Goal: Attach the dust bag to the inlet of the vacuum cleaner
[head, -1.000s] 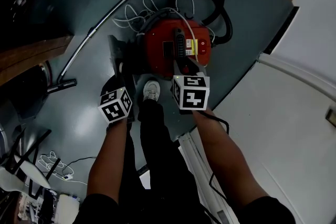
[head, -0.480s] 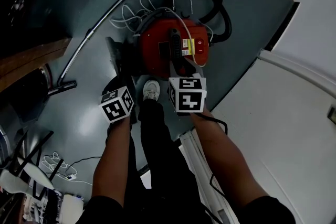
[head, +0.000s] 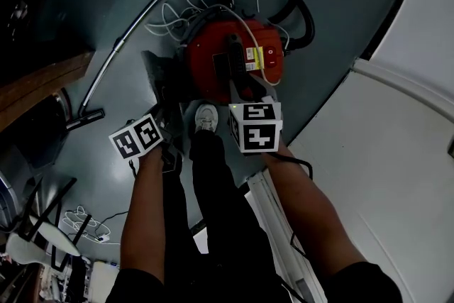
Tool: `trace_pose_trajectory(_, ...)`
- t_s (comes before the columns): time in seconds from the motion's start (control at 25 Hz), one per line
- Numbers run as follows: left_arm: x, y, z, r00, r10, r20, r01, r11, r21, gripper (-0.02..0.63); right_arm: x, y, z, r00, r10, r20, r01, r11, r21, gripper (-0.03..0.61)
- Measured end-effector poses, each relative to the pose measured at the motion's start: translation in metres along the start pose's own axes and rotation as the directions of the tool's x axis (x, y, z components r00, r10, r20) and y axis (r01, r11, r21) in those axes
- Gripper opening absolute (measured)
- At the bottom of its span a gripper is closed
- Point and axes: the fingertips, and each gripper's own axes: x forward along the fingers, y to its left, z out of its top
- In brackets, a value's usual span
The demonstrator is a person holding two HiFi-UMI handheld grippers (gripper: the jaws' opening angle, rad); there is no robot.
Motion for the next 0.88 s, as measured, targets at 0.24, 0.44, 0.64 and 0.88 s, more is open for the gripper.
trace_pose_trajectory(0.24, 0.000, -0.008, -0.008, 0.997, 0.069, -0.043, -0.064, 0.992, 0.109, 0.040, -0.001, -0.002, 0.001, 1.000, -0.002, -0.011, 0.002, 1.000, -0.009, 0.132)
trace_pose_trajectory(0.44, -0.003, -0.008, -0.017, 0.991, 0.128, -0.045, -0.120, 0.980, 0.159, 0.041, -0.002, -0.003, -0.005, 0.999, 0.017, -0.032, -0.018, 1.000, -0.013, 0.132)
trace_pose_trajectory(0.64, -0.007, -0.013, -0.016, 0.974, 0.225, -0.018, -0.215, 0.949, 0.229, 0.041, -0.001, -0.006, -0.003, 1.000, 0.012, -0.023, -0.012, 1.000, -0.013, 0.131)
trace_pose_trajectory(0.88, -0.009, -0.011, -0.020, 0.976, 0.216, -0.038, -0.204, 0.956, 0.212, 0.032, -0.001, -0.004, -0.002, 1.000, 0.022, -0.017, -0.022, 1.000, -0.009, 0.130)
